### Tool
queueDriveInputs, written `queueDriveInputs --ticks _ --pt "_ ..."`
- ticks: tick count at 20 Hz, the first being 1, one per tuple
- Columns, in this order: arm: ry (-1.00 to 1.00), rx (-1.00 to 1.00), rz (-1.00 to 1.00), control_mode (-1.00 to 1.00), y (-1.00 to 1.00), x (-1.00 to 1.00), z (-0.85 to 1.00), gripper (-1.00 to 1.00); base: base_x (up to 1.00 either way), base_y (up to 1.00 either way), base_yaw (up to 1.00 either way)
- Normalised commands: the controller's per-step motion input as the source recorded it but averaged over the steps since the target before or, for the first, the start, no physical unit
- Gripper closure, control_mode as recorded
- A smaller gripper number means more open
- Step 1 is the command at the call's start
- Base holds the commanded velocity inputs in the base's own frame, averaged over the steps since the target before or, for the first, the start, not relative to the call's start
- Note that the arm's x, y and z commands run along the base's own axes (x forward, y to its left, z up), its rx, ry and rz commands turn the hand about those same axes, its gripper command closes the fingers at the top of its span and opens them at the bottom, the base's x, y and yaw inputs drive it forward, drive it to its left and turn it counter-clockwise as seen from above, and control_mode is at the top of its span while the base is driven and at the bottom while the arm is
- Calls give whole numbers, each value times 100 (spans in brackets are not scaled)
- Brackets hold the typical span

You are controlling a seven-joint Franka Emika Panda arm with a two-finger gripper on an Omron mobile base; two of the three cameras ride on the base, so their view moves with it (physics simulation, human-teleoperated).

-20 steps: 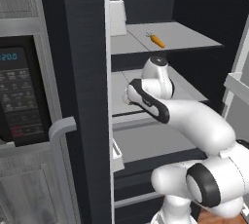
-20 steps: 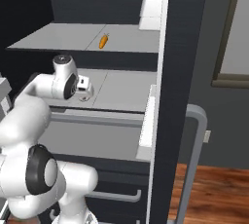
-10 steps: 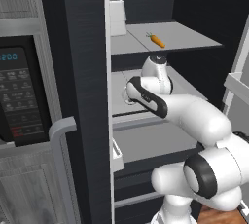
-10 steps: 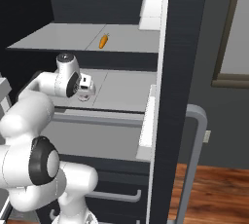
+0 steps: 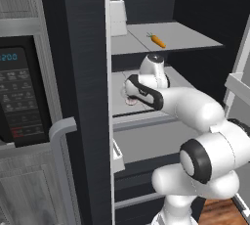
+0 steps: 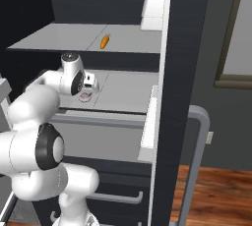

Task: Retrieve the bottle and the shaker from the cabinet and place them next to the mixing bowl on the counter. Then add garlic from the fridge to the mixing bowl.

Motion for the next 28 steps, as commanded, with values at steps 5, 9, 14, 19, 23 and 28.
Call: queueDriveInputs --ticks 5,9,14,19,23,28 --pt "0 0 0 -100 0 30 0 -100 0 0 0" --pt "0 0 0 -100 0 22 0 -100 0 0 0" --pt "-1 0 0 -100 0 6 0 -100 0 0 0" --pt "0 0 -1 -100 0 0 -14 -100 0 0 0" --pt "0 0 -1 -100 0 0 -36 -100 0 0 0" --pt "-1 0 0 -100 0 0 -34 -100 0 0 0"
